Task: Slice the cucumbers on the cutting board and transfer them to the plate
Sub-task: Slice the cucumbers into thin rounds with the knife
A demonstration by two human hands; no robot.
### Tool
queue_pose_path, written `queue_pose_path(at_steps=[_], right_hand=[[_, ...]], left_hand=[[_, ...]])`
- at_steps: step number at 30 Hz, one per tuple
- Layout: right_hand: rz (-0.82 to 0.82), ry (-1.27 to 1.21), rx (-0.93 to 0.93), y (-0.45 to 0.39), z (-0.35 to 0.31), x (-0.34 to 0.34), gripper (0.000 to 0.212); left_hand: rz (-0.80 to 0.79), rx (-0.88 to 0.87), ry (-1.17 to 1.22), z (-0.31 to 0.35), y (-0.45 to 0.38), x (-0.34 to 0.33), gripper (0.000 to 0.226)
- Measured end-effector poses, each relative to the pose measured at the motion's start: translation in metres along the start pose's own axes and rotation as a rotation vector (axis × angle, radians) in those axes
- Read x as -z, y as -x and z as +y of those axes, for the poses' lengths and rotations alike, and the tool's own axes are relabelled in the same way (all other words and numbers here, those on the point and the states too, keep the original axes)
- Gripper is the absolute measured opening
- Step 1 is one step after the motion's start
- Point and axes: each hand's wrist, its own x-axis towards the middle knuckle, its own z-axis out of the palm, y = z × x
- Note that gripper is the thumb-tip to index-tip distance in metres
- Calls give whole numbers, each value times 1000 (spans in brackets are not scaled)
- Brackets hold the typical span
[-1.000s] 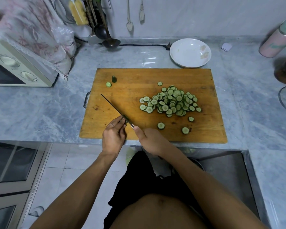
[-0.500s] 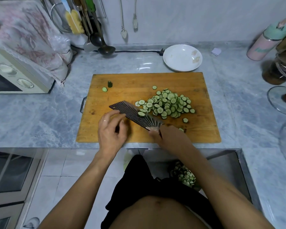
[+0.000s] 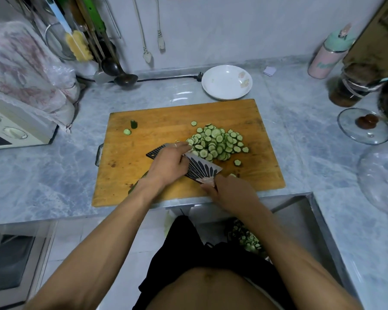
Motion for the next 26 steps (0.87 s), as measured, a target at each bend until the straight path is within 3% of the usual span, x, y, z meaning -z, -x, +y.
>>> queue_pose_path(at_steps=[4, 7, 9, 13, 15, 19, 24, 26], right_hand=[[-31, -273, -97, 2, 14, -1, 54], [5, -517, -123, 4, 20, 3, 64], [29, -651, -137, 8, 21, 8, 66], [11, -879, -227, 15, 25, 20, 63], [-18, -1005, -280, 19, 29, 25, 59], [-41, -1149, -346, 29, 37, 33, 57], [30, -1147, -424, 44, 53, 44, 53], [63, -1133, -440, 48, 60, 46, 52]], left_hand=[[477, -83, 194, 8, 23, 2, 32], [633, -6, 226, 3, 43, -11, 24], [524, 51, 227, -7, 50, -26, 23], [115, 110, 133, -17, 44, -56, 38], [34, 96, 70, -13, 35, -66, 37], [36, 3, -7, -8, 11, -67, 26], [130, 46, -60, -3, -15, -59, 28], [106, -69, -119, 7, -18, -64, 27]])
